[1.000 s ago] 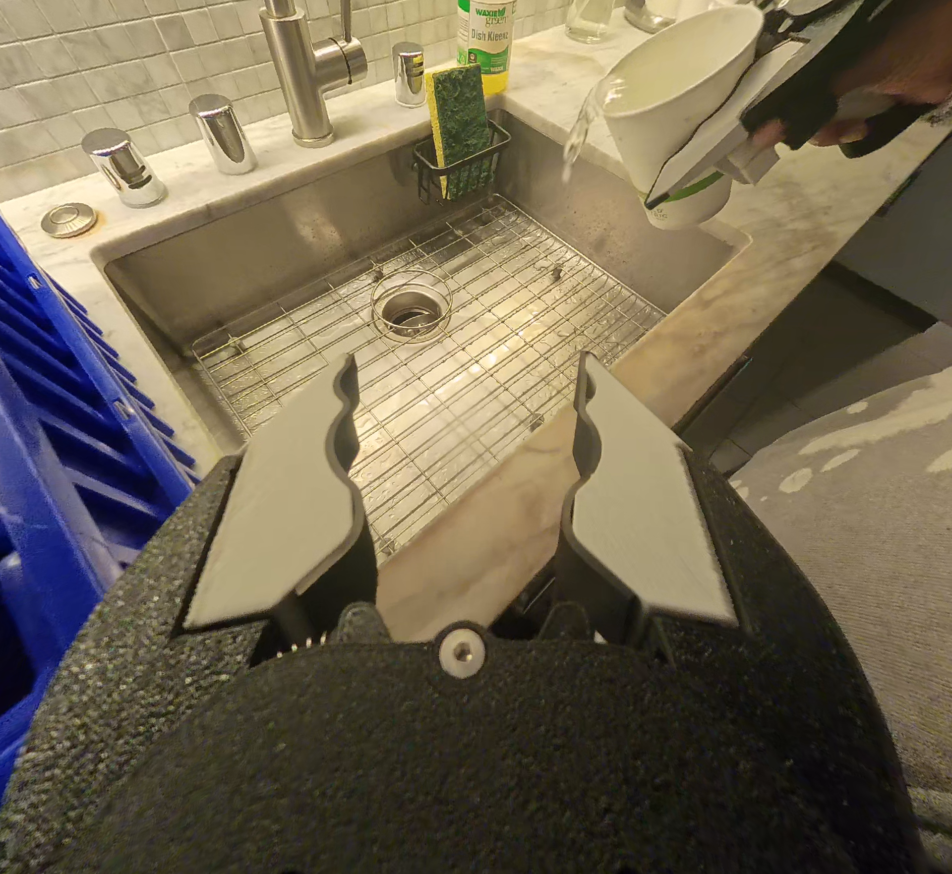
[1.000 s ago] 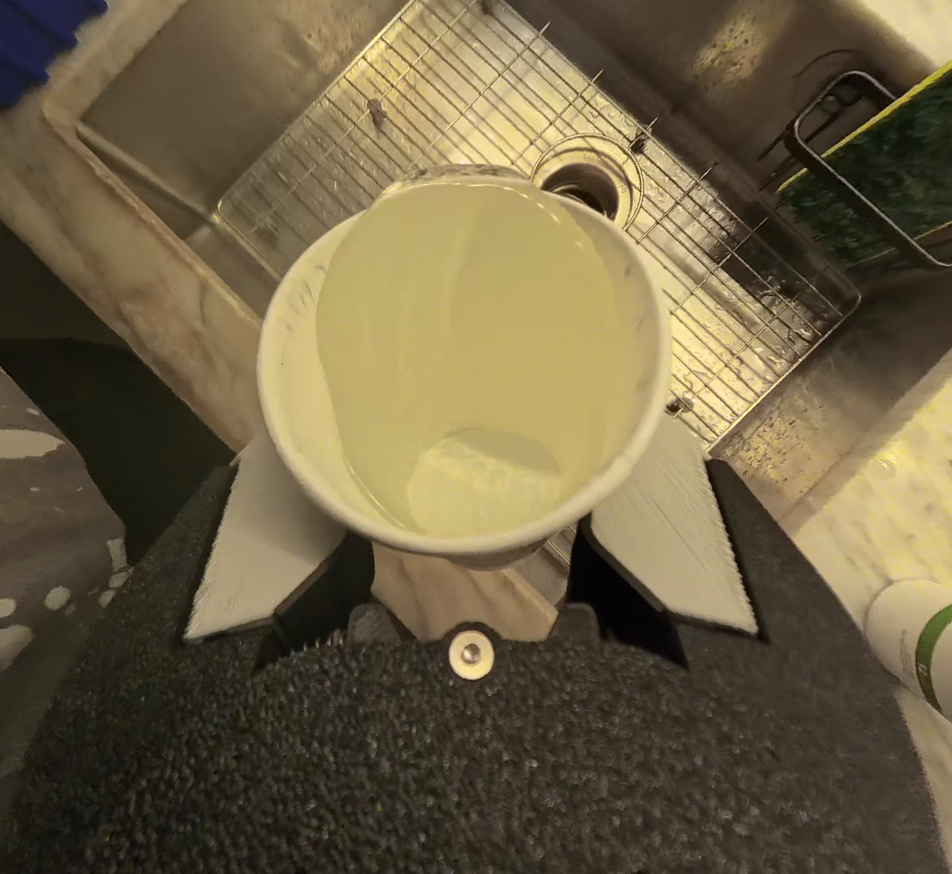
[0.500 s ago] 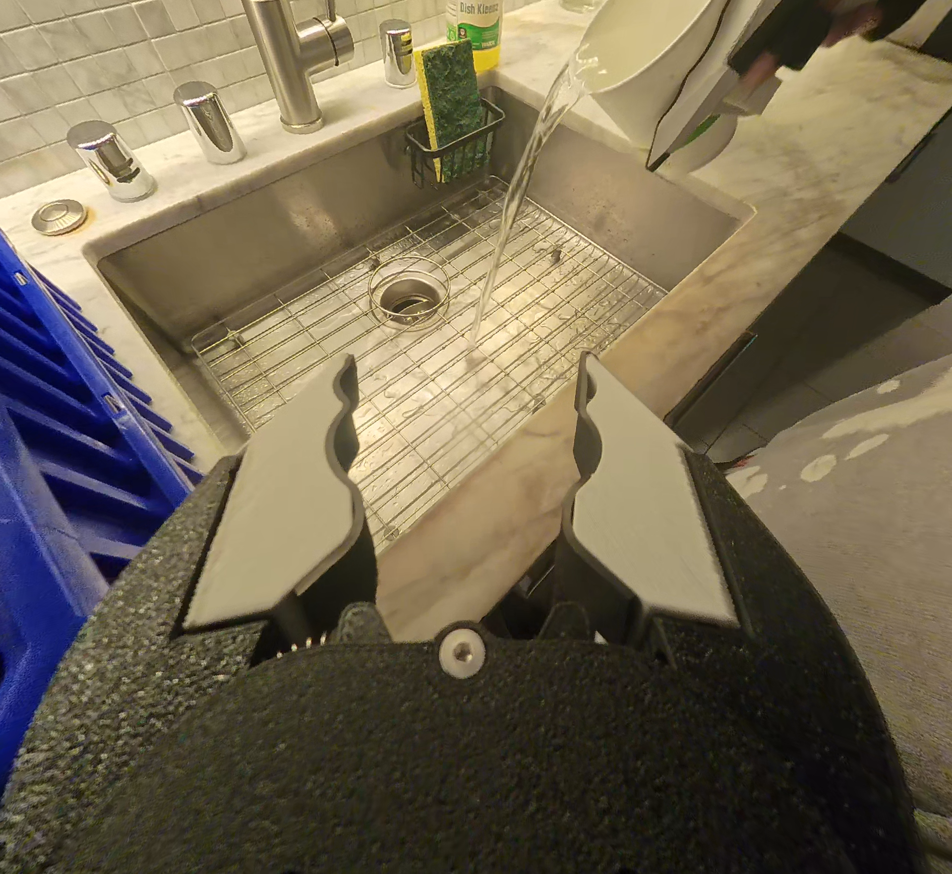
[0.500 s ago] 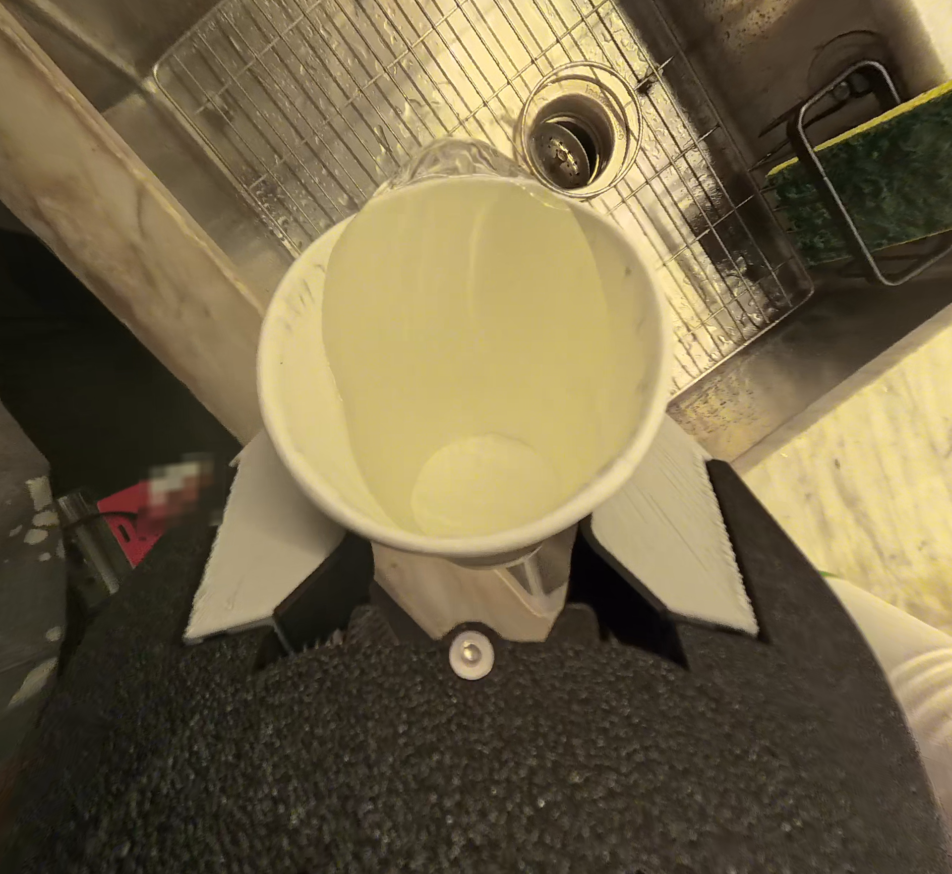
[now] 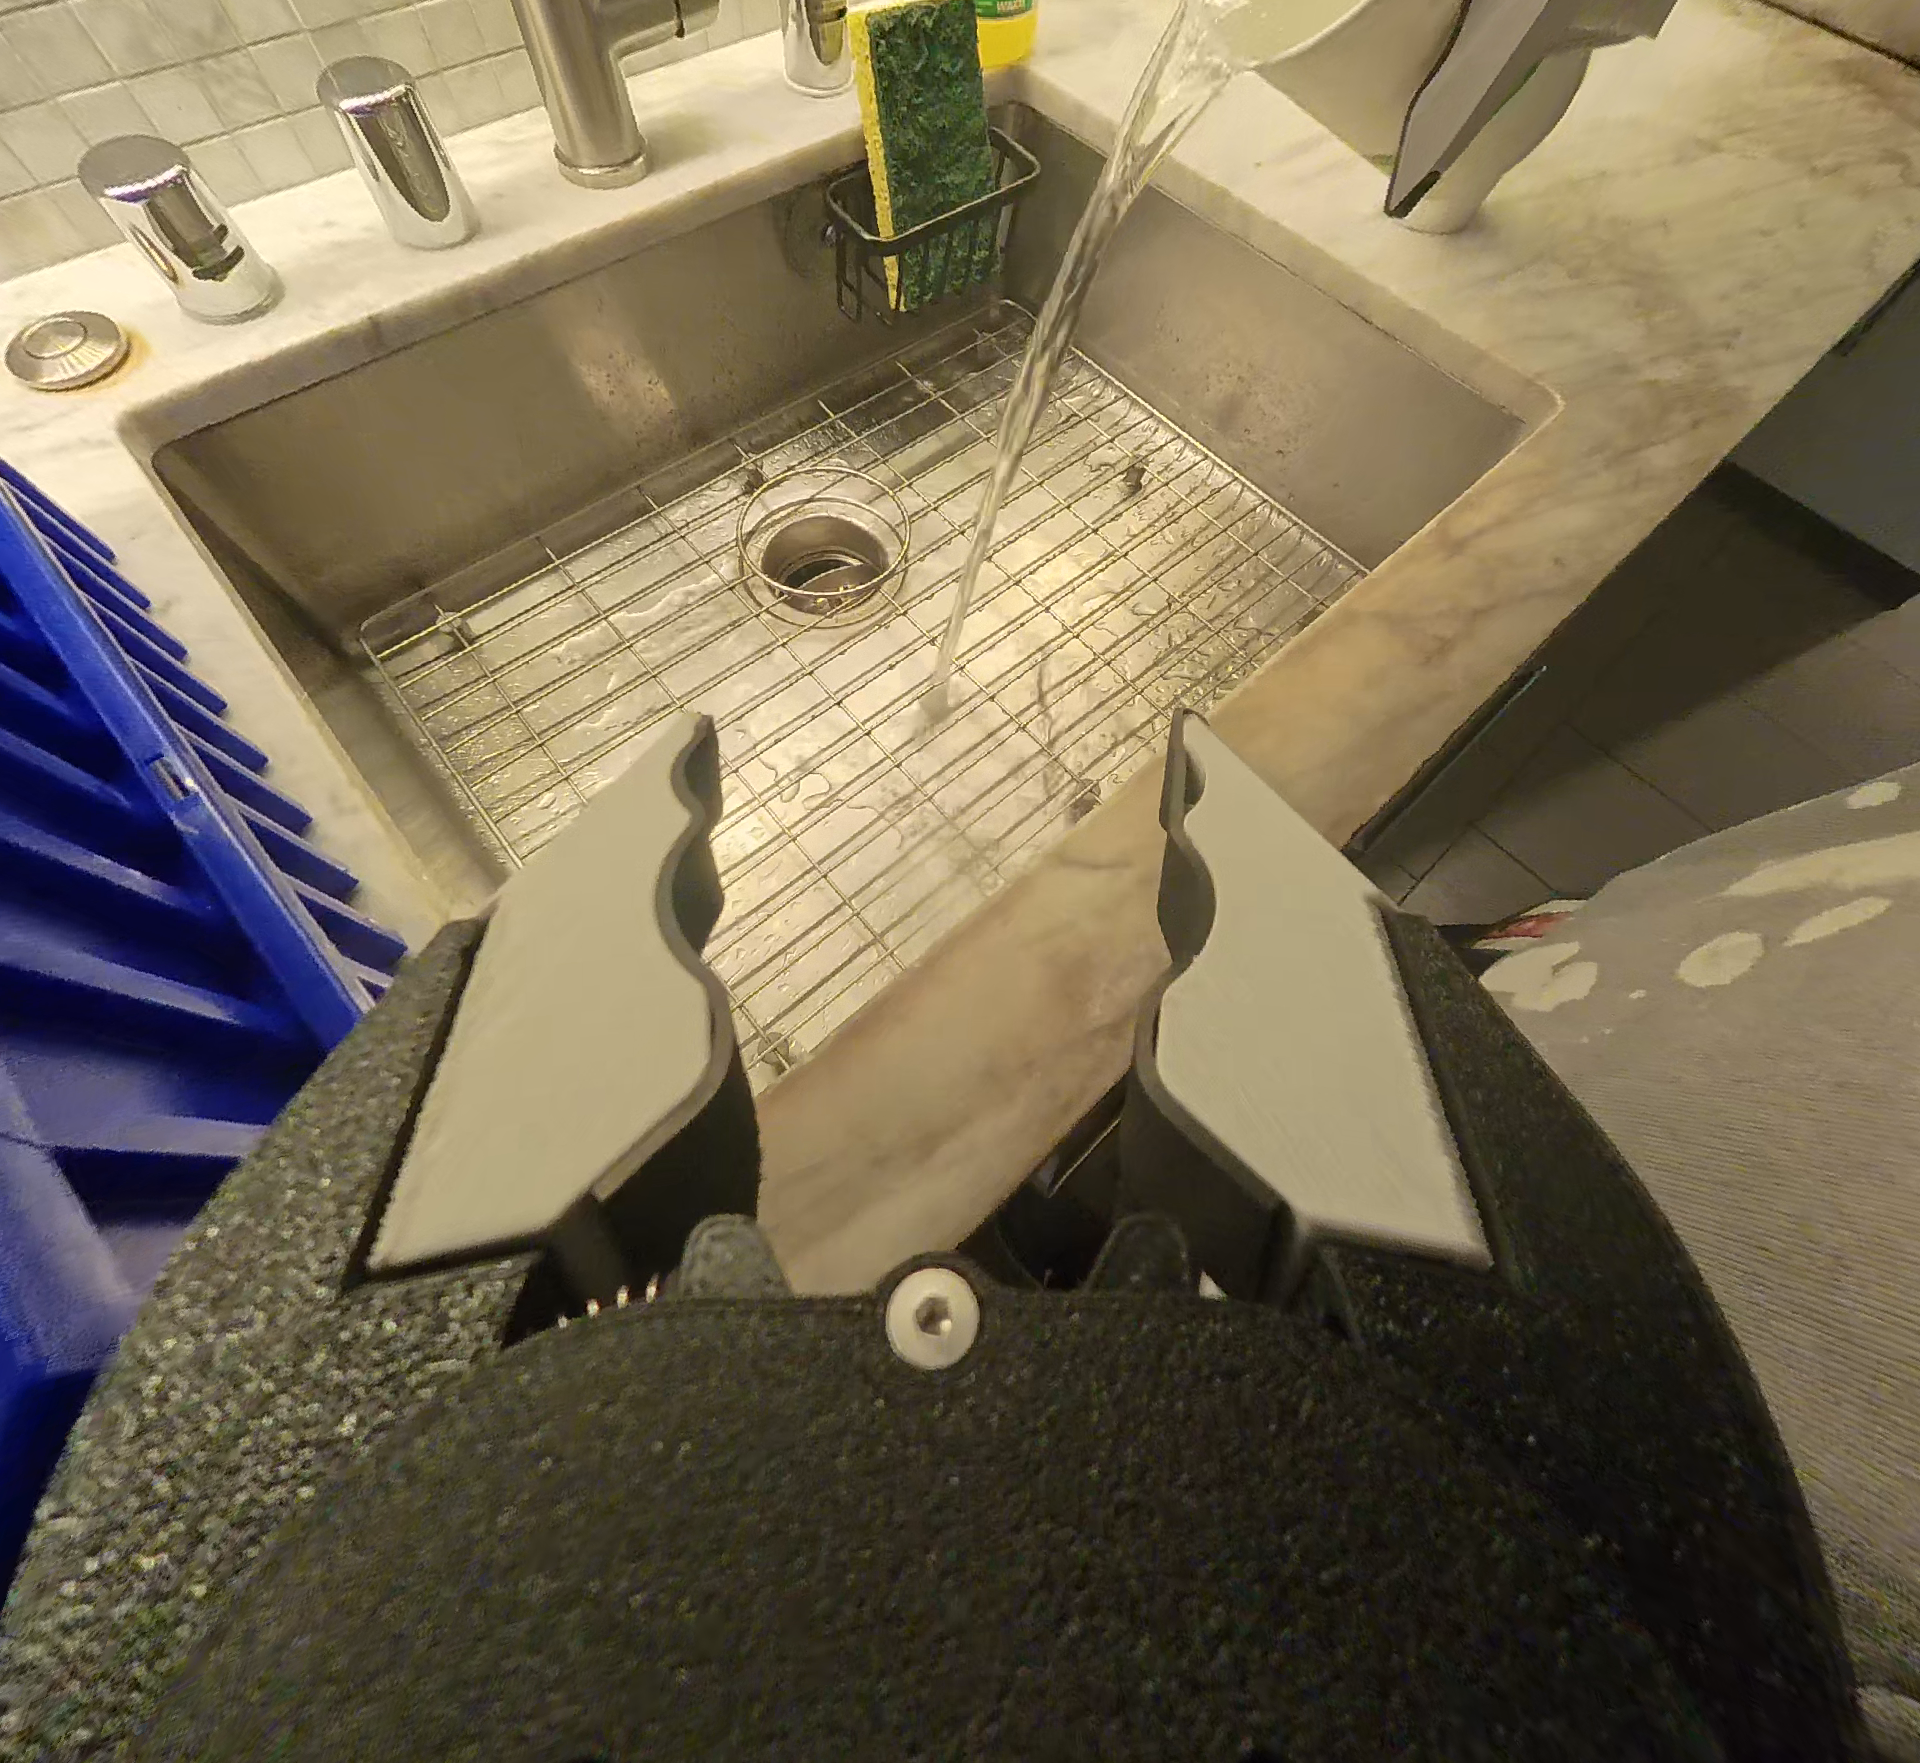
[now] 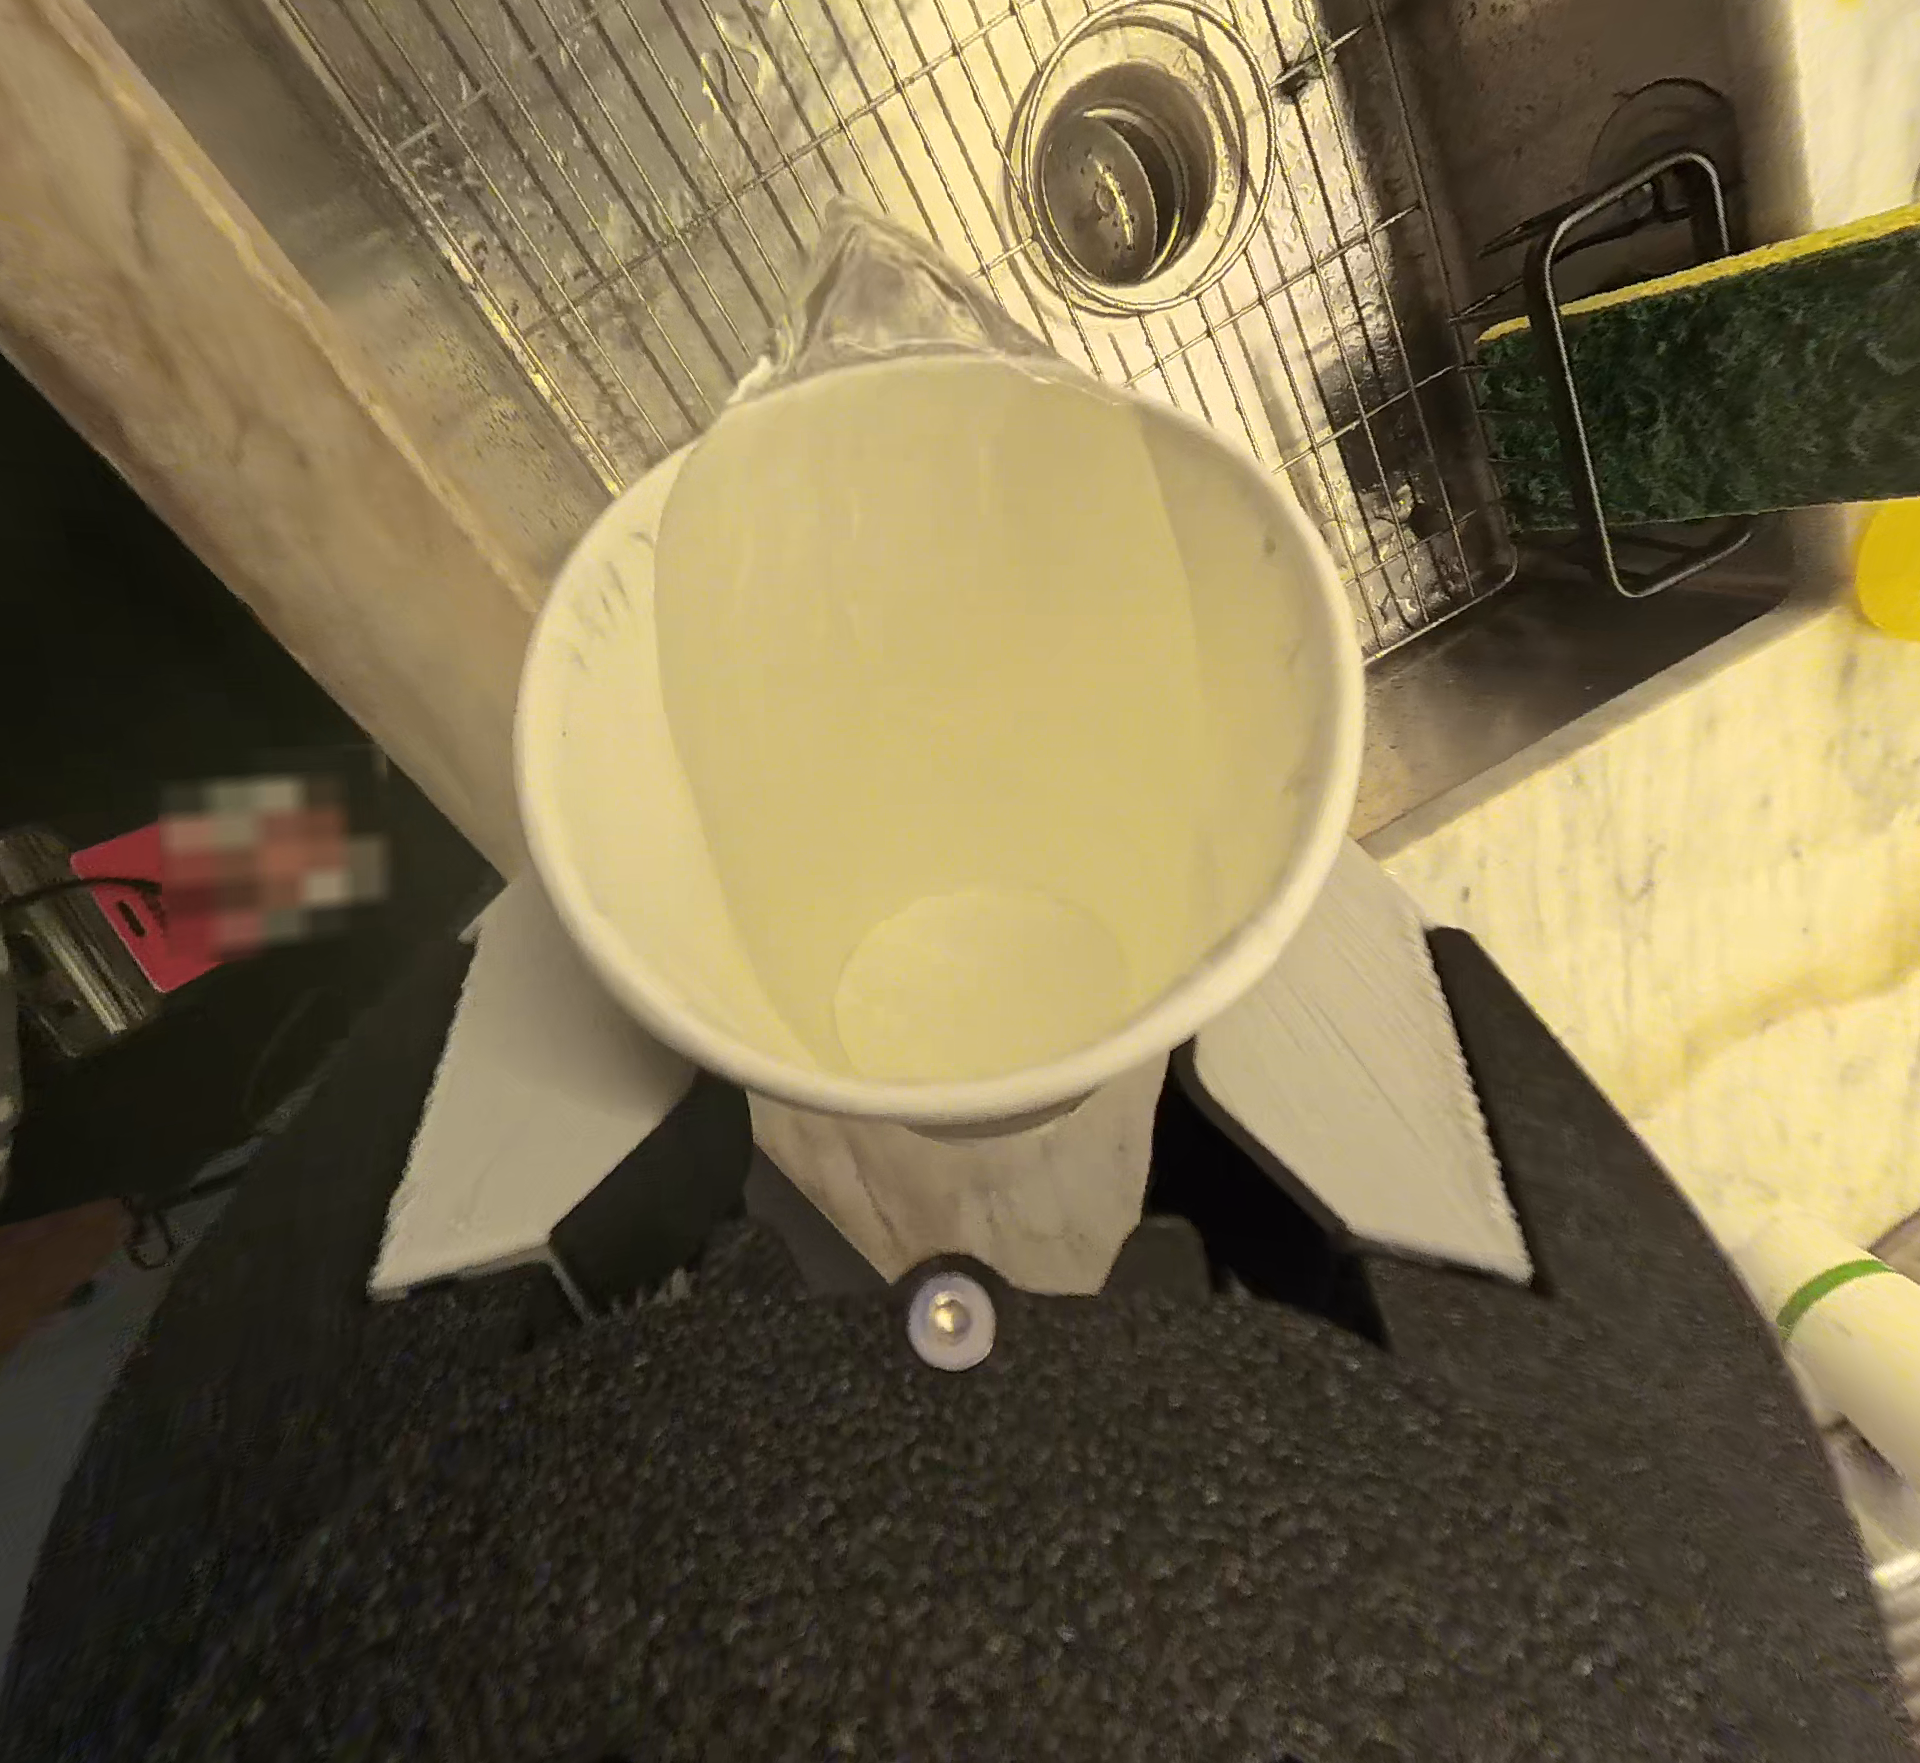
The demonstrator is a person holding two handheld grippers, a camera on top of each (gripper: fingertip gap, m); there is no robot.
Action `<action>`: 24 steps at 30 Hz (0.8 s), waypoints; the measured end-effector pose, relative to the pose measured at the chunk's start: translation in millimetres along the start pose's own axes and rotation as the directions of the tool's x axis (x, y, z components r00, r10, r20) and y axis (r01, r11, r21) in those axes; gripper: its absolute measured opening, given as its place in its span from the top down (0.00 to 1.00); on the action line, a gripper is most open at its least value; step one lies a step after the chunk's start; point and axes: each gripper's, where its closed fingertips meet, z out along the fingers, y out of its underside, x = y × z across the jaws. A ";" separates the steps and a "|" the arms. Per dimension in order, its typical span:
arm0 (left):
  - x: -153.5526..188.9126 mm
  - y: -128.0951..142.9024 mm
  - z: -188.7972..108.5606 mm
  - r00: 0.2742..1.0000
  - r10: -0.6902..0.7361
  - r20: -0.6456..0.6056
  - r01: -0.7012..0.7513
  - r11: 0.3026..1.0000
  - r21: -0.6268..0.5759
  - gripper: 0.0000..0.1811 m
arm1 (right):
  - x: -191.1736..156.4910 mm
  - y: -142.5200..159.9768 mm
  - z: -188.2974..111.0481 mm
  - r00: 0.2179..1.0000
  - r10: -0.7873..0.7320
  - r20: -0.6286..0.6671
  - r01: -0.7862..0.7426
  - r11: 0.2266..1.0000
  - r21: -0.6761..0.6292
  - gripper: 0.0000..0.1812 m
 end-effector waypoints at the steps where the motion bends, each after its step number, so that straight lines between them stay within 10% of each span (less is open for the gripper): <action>1: -0.6 0.8 0.8 1.000 -0.004 0.001 0.004 1.000 -0.004 0.53 | 1.3 0.1 -0.9 1.000 -0.007 -0.003 0.007 1.000 -0.009 0.48; 24: 3.8 -2.7 7.9 1.000 -0.001 -0.006 0.001 1.000 0.011 0.53 | 28.5 2.3 -33.5 0.979 -0.201 -0.038 0.192 0.965 -0.178 0.48</action>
